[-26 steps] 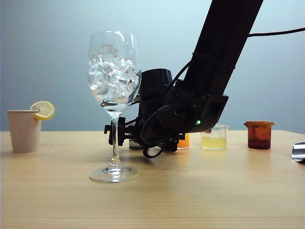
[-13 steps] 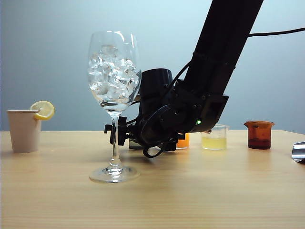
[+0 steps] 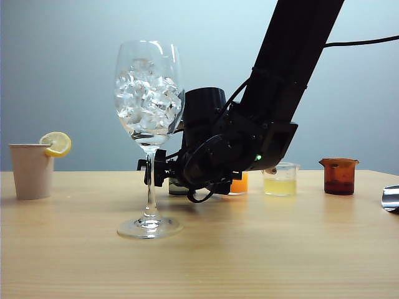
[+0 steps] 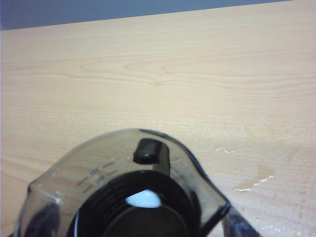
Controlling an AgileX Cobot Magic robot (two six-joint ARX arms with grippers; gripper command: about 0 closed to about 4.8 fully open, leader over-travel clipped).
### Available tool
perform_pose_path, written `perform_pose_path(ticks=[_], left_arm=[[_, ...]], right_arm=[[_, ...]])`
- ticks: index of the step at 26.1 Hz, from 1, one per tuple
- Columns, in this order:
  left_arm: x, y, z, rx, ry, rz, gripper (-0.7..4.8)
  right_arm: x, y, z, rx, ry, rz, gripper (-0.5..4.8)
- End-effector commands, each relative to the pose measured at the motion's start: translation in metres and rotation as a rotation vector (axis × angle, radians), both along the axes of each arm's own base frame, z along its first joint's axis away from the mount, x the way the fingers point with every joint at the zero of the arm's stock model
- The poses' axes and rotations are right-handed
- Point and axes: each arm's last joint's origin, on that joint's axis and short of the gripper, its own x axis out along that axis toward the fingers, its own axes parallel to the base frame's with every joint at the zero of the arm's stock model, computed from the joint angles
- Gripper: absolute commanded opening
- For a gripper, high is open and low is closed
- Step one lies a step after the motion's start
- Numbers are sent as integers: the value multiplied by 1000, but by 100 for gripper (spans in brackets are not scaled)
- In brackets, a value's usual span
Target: Pick up the first measuring cup from the left, pour the coconut rum inside into the goblet, and finally put the measuring cup back in its original place.
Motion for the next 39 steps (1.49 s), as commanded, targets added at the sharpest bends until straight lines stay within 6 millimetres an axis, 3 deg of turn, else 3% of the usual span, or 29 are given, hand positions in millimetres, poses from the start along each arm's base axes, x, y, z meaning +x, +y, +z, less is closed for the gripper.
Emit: perform_pose_path(ticks=[1, 5, 10, 13, 18, 26, 28, 33, 39], left_arm=[[-1, 0, 2, 1, -8, -9, -6], [-1, 0, 2, 0, -8, -10, -6], [-1, 0, 2, 0, -8, -10, -6], [-1, 0, 2, 0, -8, -10, -6], [-1, 0, 2, 0, -8, -10, -6], [-1, 0, 2, 1, -8, -10, -6], [-1, 0, 2, 0, -9, -9, -6], [-1, 0, 2, 1, -8, -9, -6], [-1, 0, 2, 2, -9, -7, -6]], right_arm=[[1, 1, 4, 12, -13, -1, 421], [1, 1, 1, 8, -8, -1, 366], [1, 1, 1, 7, -6, -1, 359], [1, 1, 1, 6, -5, -1, 313], [2, 1, -4, 3, -1, 0, 347], [7, 6, 0, 12, -12, 1, 346], [6, 5, -1, 4, -4, -1, 319], [6, 5, -3, -9, 12, 2, 189], [6, 5, -3, -17, 9, 5, 179]])
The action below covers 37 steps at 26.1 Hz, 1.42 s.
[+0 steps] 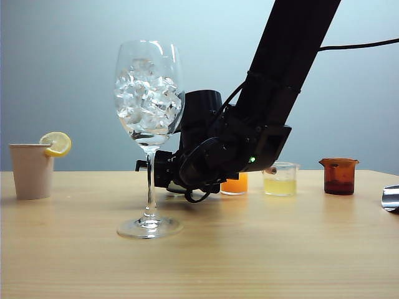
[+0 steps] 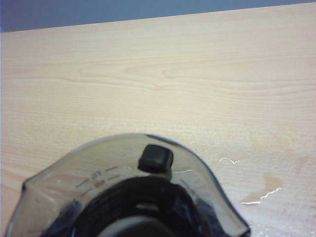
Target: Pick up the first measuring cup from the left, pour the coconut rum inside into the goblet, and finally put the measuring cup back in its original place.
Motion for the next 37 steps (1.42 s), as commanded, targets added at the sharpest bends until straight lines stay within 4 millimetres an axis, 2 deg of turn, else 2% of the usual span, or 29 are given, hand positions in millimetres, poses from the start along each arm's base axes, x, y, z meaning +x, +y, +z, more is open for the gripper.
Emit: perform_pose_path(ticks=[1, 5, 17, 37], left_arm=[[0, 0, 3, -6, -20, -4, -6], [0, 0, 3, -6, -20, -3, -6], [0, 0, 3, -6, -20, -3, -6], [0, 0, 3, -6, -20, -3, -6]], right_arm=[[-1, 0, -2, -23, 9, 7, 178], [-1, 1, -1, -41, 2, 22, 156], [-3, 1, 4, -120, 3, 69, 156], [-5, -1, 29, -153, 3, 78, 156]])
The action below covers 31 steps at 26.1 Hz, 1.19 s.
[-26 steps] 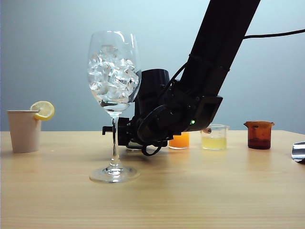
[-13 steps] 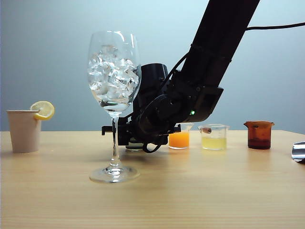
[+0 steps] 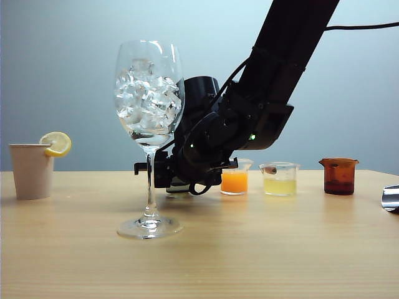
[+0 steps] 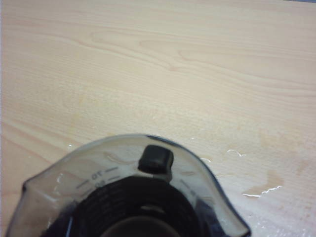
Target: Pick up the first measuring cup from the left, pour the coconut rum inside into the goblet, and finally put the measuring cup back in its original place.
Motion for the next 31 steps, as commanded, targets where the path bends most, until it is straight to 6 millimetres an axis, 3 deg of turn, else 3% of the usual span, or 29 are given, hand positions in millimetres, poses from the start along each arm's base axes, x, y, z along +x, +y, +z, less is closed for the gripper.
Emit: perform_pose_path(ticks=[1, 31], left_arm=[[-1, 0, 3, -6, -20, -4, -6], [0, 0, 3, -1, -24, -6, -6]], right_arm=[[0, 1, 13, 26, -37, 5, 156], [-4, -3, 45, 3, -43, 7, 156]])
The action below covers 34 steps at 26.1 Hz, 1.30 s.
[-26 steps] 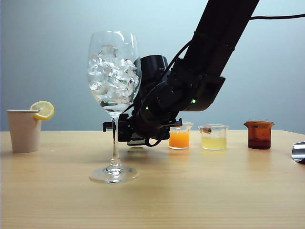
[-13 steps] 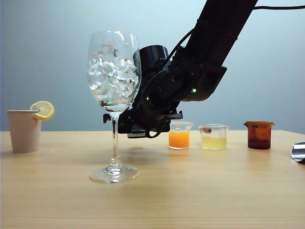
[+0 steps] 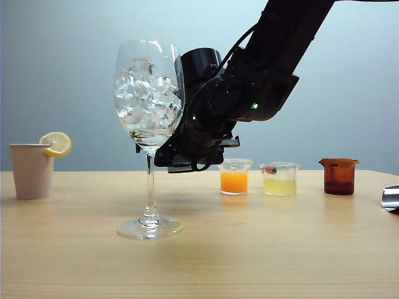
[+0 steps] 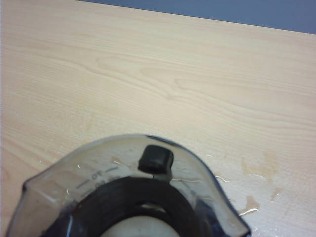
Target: Pick up the first measuring cup from the left, pour the coconut rum inside into the goblet, and finally put the measuring cup back in its original place.
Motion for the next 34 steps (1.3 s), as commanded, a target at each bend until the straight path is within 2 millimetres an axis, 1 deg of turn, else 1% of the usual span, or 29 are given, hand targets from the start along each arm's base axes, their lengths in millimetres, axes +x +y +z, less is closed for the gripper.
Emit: perform_pose_path(ticks=[1, 8, 16, 20, 28, 32, 34], left_arm=[[0, 0, 3, 1, -25, -7, -6], [-1, 0, 3, 6, -29, -9, -6], [-1, 0, 3, 6, -29, -9, -6], [-1, 0, 3, 6, -29, -9, -6], [-1, 0, 3, 6, -28, -9, -6], [-1, 0, 3, 6, -28, -9, -6], [-1, 0, 3, 6, -29, -9, -6]], right_arm=[[0, 0, 12, 22, -31, 1, 156], [-1, 0, 19, 29, -40, 2, 156], [-4, -2, 31, 7, -52, 8, 156], [-3, -4, 33, 5, -49, 5, 156], [1, -13, 39, 3, -45, -15, 156], [3, -18, 46, 7, -49, -24, 156], [4, -23, 53, 12, -57, -35, 156]])
